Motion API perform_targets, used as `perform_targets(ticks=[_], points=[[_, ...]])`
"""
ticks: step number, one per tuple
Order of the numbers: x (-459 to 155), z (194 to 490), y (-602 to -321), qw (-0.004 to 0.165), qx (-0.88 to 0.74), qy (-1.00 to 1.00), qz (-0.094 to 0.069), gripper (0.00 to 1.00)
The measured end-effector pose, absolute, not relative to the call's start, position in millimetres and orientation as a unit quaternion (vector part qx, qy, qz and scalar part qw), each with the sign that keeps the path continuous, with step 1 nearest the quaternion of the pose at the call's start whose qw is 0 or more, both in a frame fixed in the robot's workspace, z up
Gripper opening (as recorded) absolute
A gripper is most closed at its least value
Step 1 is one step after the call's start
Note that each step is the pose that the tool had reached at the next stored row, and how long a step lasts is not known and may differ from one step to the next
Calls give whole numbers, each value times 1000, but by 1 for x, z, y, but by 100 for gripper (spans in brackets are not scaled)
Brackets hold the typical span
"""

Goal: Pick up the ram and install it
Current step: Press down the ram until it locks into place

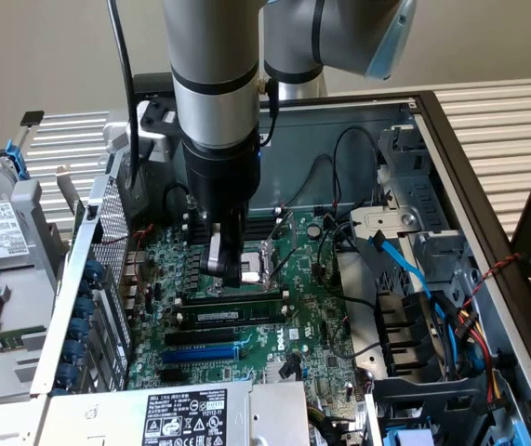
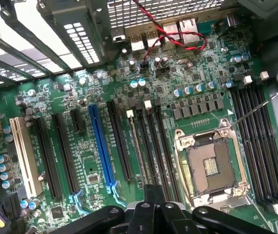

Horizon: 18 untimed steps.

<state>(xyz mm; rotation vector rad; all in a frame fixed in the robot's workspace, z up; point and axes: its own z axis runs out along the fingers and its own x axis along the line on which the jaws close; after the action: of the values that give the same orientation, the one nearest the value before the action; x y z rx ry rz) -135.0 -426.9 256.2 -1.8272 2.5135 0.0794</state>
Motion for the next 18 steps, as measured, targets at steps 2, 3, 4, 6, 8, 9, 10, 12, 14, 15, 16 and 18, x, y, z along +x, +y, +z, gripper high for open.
perform_targets(ticks=[2, 3, 4, 6, 8, 9, 10, 12, 14, 15, 16, 18], points=[[-135, 256, -427, 17, -573, 819, 25, 11], [-135, 256, -427, 17, -566, 824, 25, 11], [-135, 256, -427, 17, -558, 829, 25, 11], [-135, 256, -427, 18, -543, 839, 25, 11], [-135, 256, -427, 18, -528, 849, 24, 11], [-135, 256, -427, 19, -520, 853, 24, 11], [-135, 256, -427, 19, -513, 858, 24, 11], [-135, 256, -427, 19, -498, 866, 24, 11], [-135, 256, -427, 20, -483, 875, 23, 11], [-135, 256, -427, 20, -476, 879, 23, 11], [-135, 256, -427, 20, -468, 883, 23, 11], [-135, 256, -427, 20, -453, 891, 23, 11]])
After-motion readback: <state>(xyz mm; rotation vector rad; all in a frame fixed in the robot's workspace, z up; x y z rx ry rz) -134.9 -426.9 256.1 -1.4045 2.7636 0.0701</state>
